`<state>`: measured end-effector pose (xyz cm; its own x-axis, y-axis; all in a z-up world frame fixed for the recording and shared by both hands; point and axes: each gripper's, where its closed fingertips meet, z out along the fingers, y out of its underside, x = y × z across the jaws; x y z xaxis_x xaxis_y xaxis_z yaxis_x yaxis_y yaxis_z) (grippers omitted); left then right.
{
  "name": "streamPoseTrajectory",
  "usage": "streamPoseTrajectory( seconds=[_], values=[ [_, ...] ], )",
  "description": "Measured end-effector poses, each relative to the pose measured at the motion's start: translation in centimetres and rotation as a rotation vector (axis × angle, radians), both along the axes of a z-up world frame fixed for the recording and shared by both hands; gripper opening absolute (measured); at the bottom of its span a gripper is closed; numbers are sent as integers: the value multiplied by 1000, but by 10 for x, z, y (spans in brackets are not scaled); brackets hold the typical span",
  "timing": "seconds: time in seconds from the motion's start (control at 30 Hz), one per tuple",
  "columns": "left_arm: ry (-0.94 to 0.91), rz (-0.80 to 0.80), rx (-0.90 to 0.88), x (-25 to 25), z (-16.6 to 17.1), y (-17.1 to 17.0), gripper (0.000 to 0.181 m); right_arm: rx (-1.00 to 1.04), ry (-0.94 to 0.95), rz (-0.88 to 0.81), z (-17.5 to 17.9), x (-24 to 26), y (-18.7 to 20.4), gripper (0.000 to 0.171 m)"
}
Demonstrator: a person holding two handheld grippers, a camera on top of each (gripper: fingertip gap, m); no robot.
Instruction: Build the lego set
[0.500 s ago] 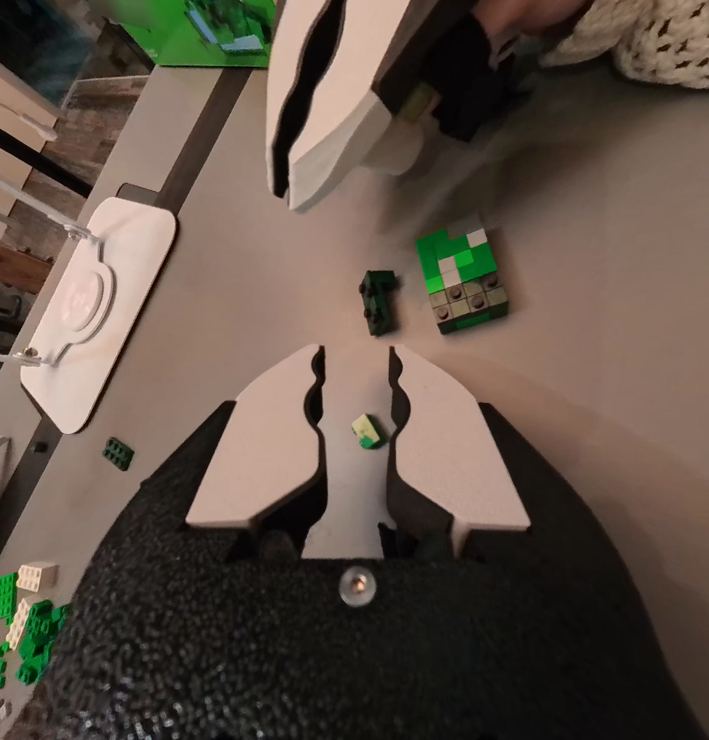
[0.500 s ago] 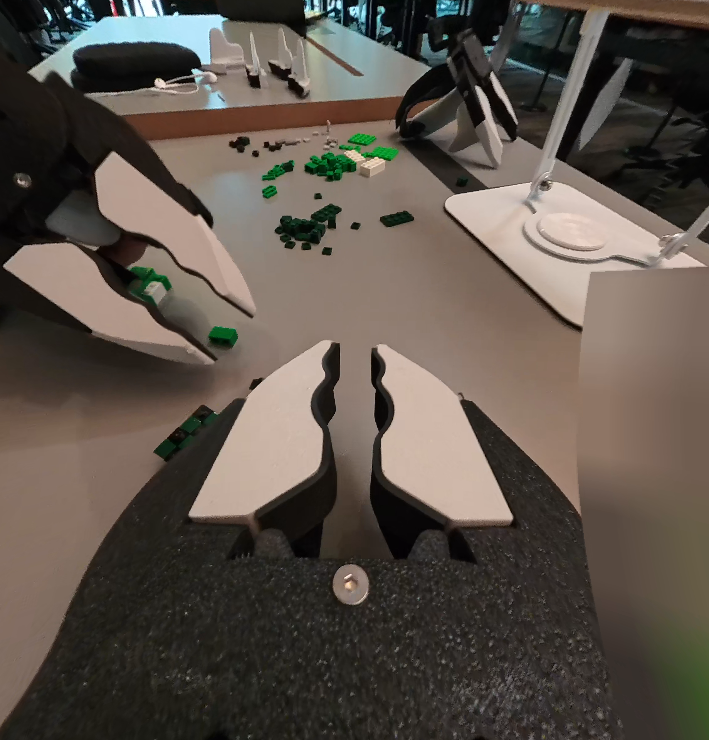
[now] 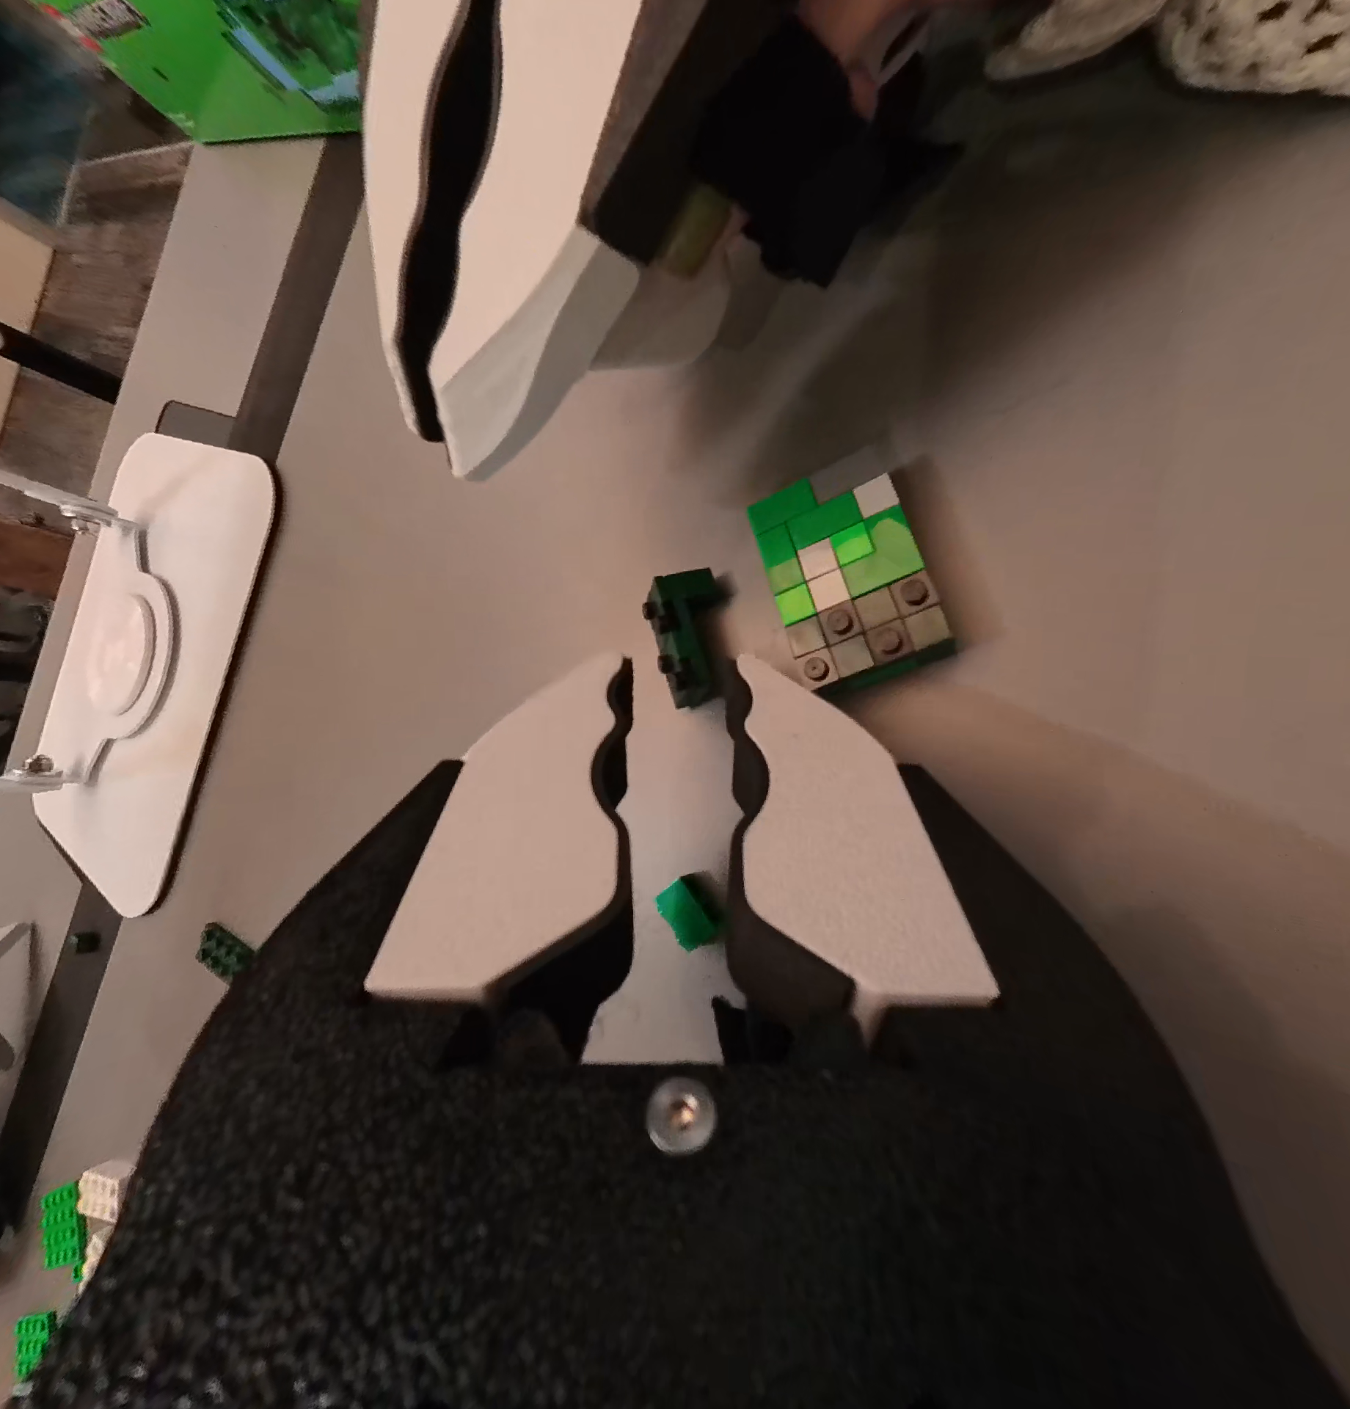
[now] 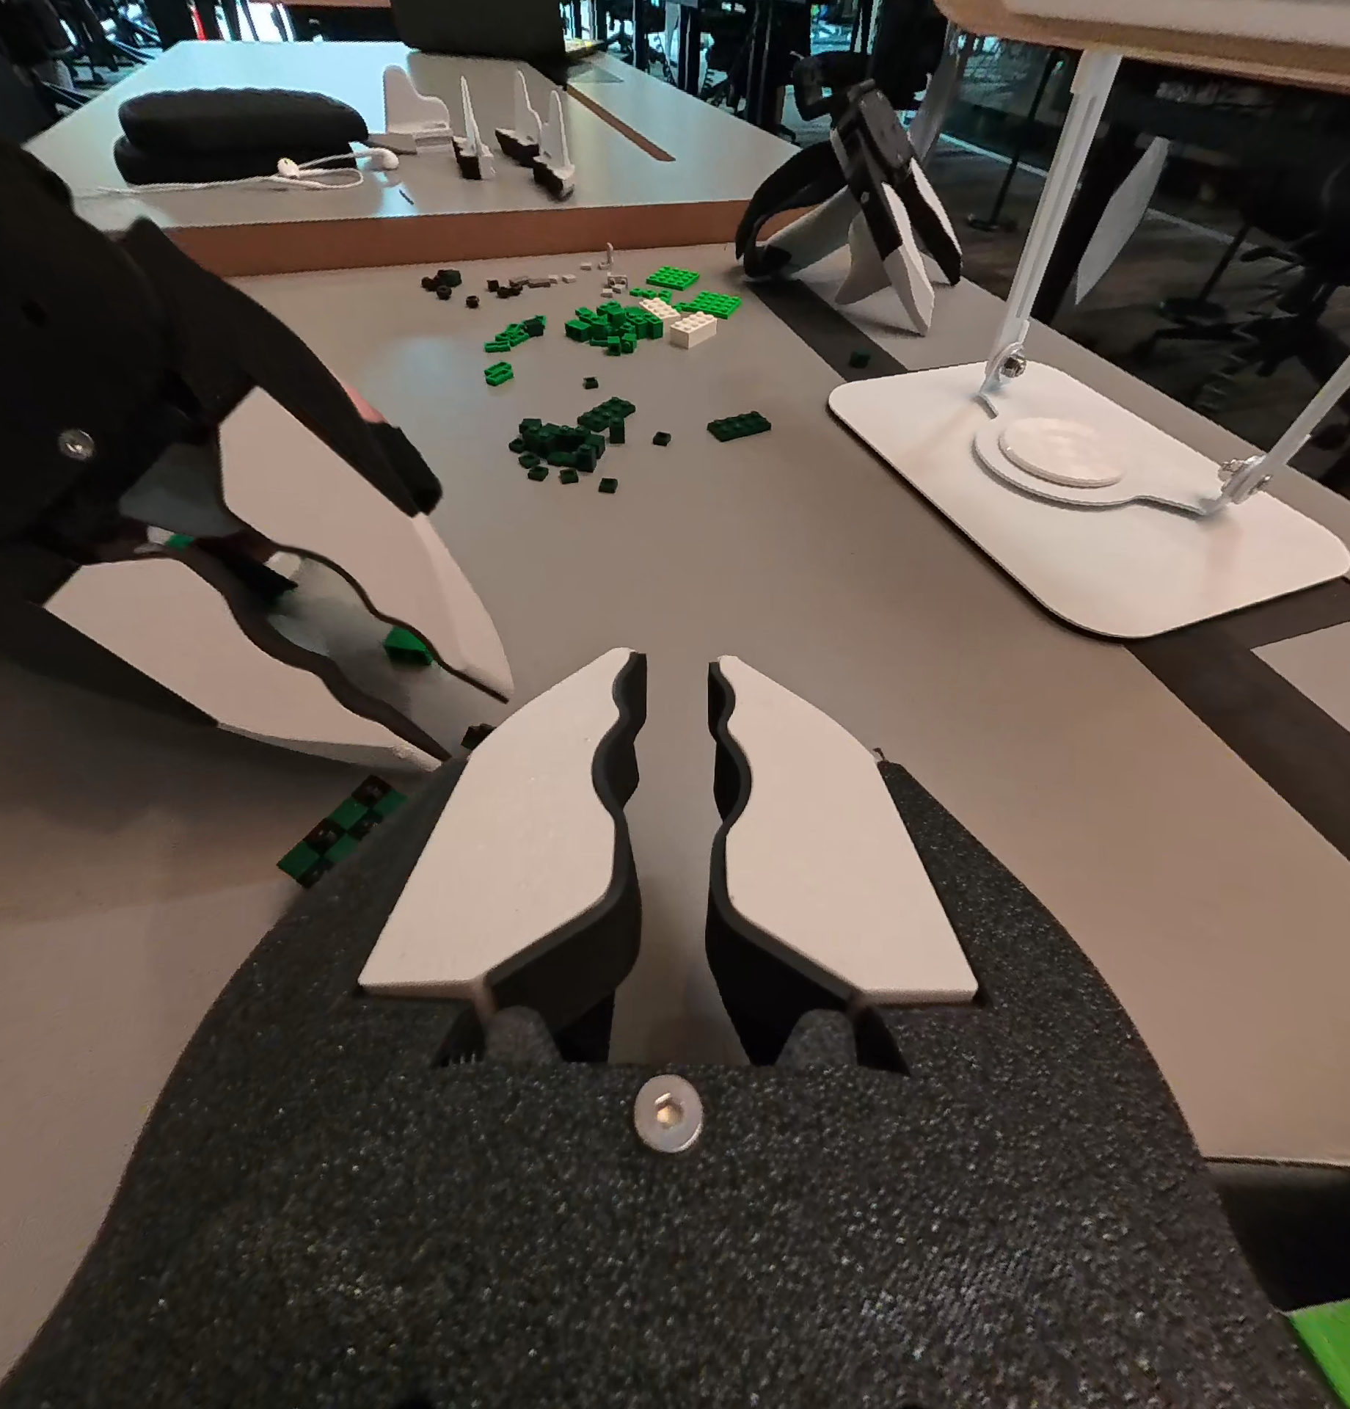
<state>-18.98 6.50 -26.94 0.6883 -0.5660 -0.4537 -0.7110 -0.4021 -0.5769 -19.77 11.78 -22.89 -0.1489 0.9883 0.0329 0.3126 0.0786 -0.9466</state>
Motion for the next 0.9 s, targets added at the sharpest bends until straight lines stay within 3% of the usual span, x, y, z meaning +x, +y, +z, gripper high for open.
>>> streamPoseTrajectory(
  seconds=[0.27,0.47,0.6,0.77,0.9],
  values=[
    [26,7,-25,-3,-11,4,17,-9,4,1,1,0,0,15],
    [-7,85,57,-11,-2,12,9,-13,7,5,1,0,0,15],
    [-337,138,67,-6,23,11,9,-52,52,49,8,2,-5,18],
    [-833,49,6,6,62,-7,9,-199,176,253,32,12,-33,23],
    [-986,-19,-46,8,72,-21,9,-355,218,450,45,23,-59,27]
  ],
)
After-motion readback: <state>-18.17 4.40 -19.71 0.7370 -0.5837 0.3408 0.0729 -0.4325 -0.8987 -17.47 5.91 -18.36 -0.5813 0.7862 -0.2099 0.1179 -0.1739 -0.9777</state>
